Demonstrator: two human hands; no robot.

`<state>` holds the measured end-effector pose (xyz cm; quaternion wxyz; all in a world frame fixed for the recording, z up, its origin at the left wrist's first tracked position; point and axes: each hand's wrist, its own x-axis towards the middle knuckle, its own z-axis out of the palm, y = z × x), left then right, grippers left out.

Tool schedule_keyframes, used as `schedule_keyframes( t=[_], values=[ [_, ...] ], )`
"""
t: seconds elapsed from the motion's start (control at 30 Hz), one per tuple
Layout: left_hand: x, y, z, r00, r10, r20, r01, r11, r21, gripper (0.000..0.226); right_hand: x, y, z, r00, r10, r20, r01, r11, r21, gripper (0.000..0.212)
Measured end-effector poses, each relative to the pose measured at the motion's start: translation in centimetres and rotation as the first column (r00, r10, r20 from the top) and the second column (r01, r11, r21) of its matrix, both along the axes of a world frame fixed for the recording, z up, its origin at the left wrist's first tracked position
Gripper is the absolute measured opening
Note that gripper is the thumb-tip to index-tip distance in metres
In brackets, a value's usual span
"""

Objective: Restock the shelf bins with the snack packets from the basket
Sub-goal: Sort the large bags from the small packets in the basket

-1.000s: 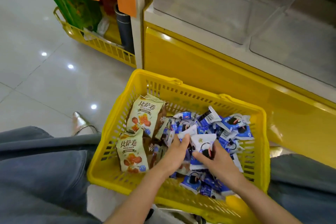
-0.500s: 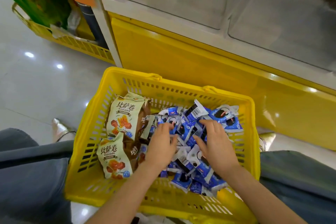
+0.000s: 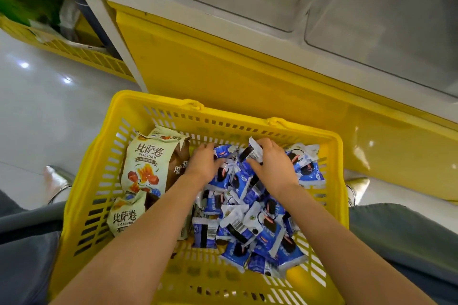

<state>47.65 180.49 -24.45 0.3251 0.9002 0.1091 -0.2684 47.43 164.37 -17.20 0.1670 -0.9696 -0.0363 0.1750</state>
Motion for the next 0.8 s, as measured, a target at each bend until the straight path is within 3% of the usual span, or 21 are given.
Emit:
schedule_keyframes(
  t=[0.17, 0.23, 0.3, 0.4, 0.5, 0.6, 0.73, 0.8],
  values=[
    [-1.1, -0.5, 1.4, 0.966, 0.066, 0.248, -0.054, 0.997, -0.054, 0.043, -0.9, -0.4, 1.8, 0.980, -0.159, 0.122, 0.127, 0.963, 0.238, 0.037],
    [-2.3, -0.2, 2.8, 0.934, 0.123, 0.335, -0.063, 0.980, -0.187, 0.035, -1.7, -1.1, 2.8, 0.974, -0.222, 0.050, 0.184, 0.895, 0.406, 0.034],
    [-4.0, 0.7, 3.9, 0.945, 0.139, 0.296, -0.023, 0.931, -0.366, 0.032, -2.5, -1.9, 3.7, 0.980, -0.137, -0.145, 0.192, 0.847, 0.496, 0.035],
    [-6.6, 1.8, 4.0, 0.991, -0.129, 0.037, 0.132, 0.884, -0.448, 0.039, -4.5, -2.8, 3.9, 0.889, 0.142, -0.435, 0.053, 0.912, 0.406, 0.042],
    [-8.5, 2.2, 3.4, 0.897, -0.391, -0.206, 0.263, 0.847, -0.462, 0.040, -7.6, -3.3, 2.7, 0.781, 0.271, -0.562, -0.119, 0.949, 0.292, 0.045],
    [-9.7, 2.2, 3.4, 0.837, -0.478, -0.268, 0.363, 0.850, -0.381, 0.027, -10.6, -3.9, 1.6, 0.789, 0.295, -0.539, -0.234, 0.955, 0.180, 0.045],
    [-10.5, 2.0, 3.3, 0.771, -0.574, -0.275, 0.536, 0.818, -0.206, 0.034, -11.2, -3.8, 1.6, 0.851, 0.338, -0.402, -0.327, 0.940, 0.100, 0.048],
    [-9.6, 1.8, 3.5, 0.823, -0.505, -0.259, 0.457, 0.861, -0.224, 0.035, -9.9, -3.2, 1.9, 0.905, 0.273, -0.325, -0.246, 0.961, 0.124, 0.048]
  ],
)
